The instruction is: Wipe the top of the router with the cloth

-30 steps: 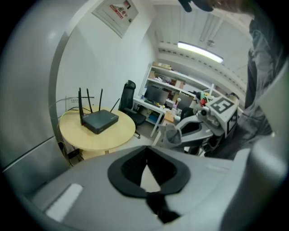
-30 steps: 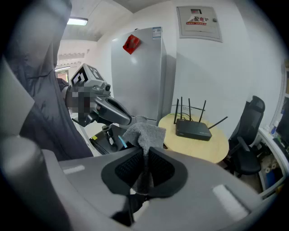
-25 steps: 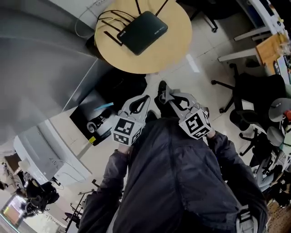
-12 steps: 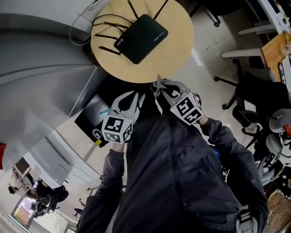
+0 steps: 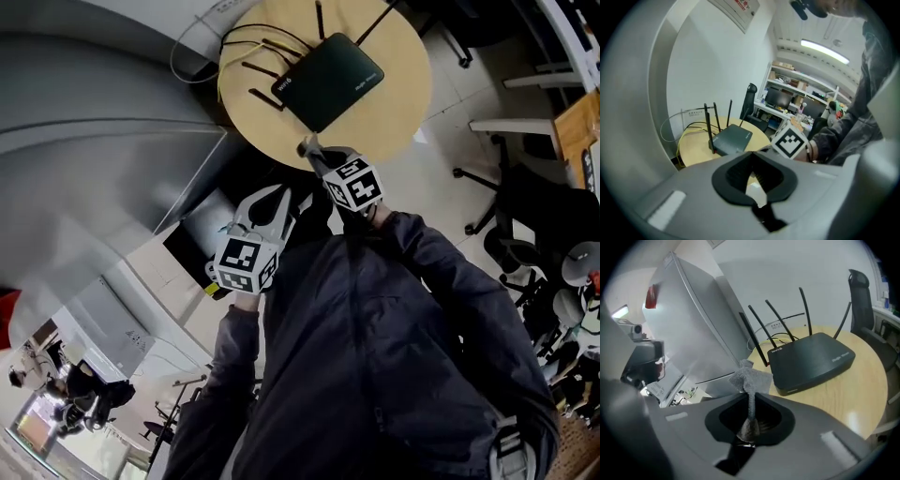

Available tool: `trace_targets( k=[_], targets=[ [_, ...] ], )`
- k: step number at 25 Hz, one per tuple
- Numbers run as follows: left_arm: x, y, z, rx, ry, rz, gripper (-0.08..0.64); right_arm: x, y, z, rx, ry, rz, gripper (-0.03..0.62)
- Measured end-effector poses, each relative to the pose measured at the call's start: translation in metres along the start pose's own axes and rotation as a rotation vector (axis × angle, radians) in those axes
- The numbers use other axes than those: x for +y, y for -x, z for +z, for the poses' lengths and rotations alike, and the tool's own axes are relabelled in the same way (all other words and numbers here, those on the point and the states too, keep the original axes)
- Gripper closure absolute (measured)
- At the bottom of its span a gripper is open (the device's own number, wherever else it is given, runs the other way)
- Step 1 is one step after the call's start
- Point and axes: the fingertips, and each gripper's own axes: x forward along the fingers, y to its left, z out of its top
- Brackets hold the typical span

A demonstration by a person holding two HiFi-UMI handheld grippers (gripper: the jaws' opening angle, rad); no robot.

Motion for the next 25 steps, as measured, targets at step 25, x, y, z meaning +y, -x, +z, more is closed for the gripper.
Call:
trace_targets(
  k=[25],
  targets=[
    [0.027, 0.030, -0.012, -0.085, 0.043, -0.054, 0.560, -0.068, -0.049, -0.012, -0.062, -0.772, -0.135, 0.563]
  ],
)
